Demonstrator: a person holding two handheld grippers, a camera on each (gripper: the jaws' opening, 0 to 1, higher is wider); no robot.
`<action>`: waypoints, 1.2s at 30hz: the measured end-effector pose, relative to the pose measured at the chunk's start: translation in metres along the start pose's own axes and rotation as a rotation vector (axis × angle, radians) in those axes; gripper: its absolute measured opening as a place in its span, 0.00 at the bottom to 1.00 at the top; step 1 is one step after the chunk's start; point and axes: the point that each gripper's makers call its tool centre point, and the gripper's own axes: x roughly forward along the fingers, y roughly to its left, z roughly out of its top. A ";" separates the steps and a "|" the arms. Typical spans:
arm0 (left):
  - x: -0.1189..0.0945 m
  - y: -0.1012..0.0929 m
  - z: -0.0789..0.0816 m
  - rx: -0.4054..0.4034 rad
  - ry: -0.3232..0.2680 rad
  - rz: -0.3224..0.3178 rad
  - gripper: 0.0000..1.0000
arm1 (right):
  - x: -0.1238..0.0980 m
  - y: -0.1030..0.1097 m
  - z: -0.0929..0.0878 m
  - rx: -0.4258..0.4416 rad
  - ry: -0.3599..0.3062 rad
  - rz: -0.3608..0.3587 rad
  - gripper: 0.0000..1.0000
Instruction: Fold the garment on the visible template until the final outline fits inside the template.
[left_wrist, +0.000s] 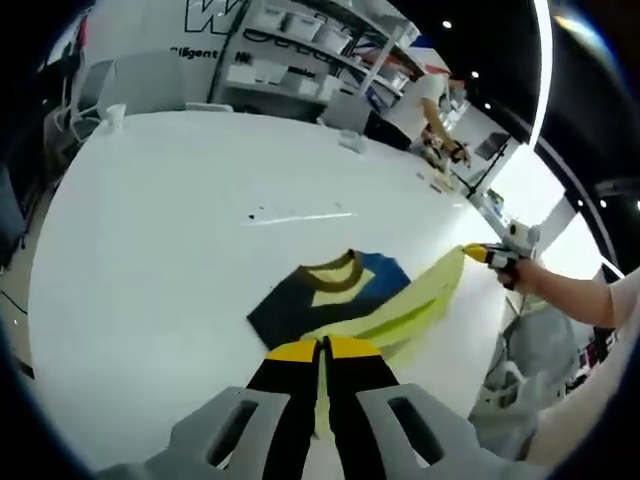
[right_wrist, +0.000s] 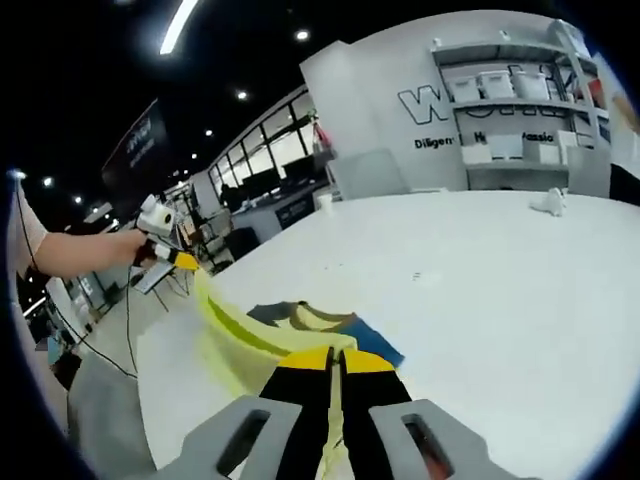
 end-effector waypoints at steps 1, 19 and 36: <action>0.008 0.010 0.004 -0.013 0.007 0.002 0.03 | 0.005 -0.004 0.001 0.002 0.003 -0.003 0.00; 0.076 0.071 0.014 -0.250 0.033 0.011 0.03 | 0.084 -0.066 -0.020 0.150 0.105 -0.056 0.00; 0.108 0.110 0.012 -0.349 0.009 0.061 0.02 | 0.113 -0.090 -0.028 0.362 0.079 -0.141 0.00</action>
